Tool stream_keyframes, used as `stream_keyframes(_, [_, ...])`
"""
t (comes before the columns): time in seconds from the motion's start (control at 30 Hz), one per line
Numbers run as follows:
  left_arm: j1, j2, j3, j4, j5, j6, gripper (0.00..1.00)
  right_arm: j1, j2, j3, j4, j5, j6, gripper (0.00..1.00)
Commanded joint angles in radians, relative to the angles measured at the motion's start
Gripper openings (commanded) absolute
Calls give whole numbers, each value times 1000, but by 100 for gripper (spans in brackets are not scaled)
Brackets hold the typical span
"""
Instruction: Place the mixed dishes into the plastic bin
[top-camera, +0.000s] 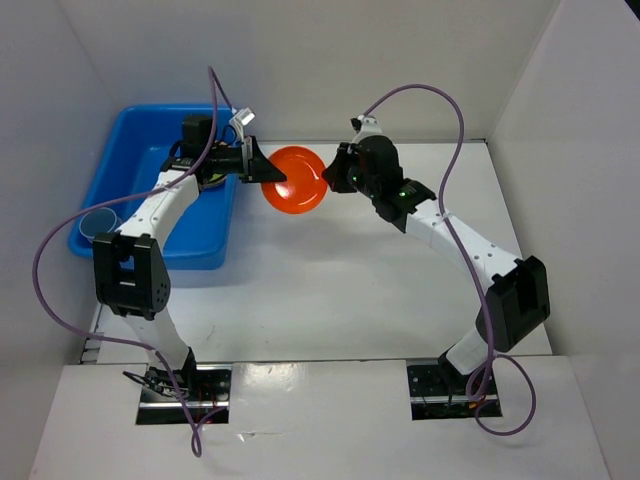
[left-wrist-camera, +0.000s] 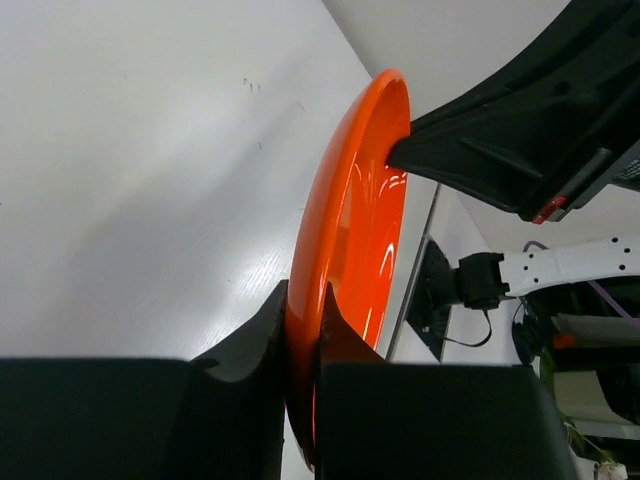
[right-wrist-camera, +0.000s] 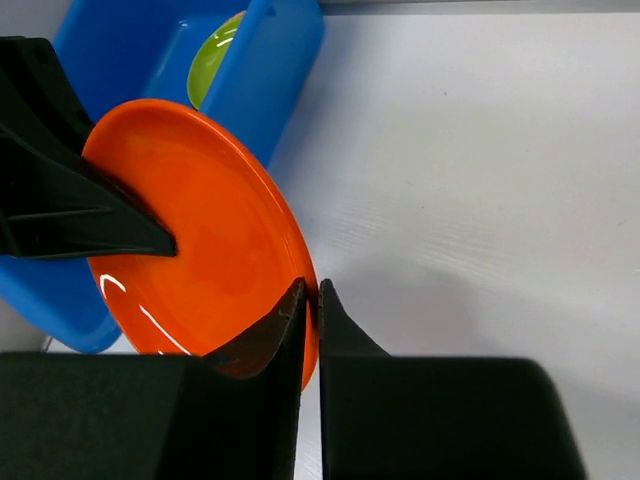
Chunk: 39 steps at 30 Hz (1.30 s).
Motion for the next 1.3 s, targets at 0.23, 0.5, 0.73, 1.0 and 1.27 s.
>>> stream_keyframes(0.23, [171, -42, 69, 140, -346, -184, 0, 11, -101, -50, 52, 169, 65, 84])
stream_keyframes(0.5, [378, 6, -7, 406, -660, -499, 0, 11, -218, -253, 112, 216, 105, 100])
stream_keyframes(0.73, [398, 84, -55, 484, -841, -579, 0, 11, -179, -317, 107, 195, 163, 100])
stream_keyframes(1.0, [359, 228, -70, 527, -969, -627, 0, 11, -161, -320, 129, 195, 164, 100])
stream_keyframes(1.27, [337, 349, -27, 550, -972, -637, 2, 11, -117, -288, 118, 166, 164, 100])
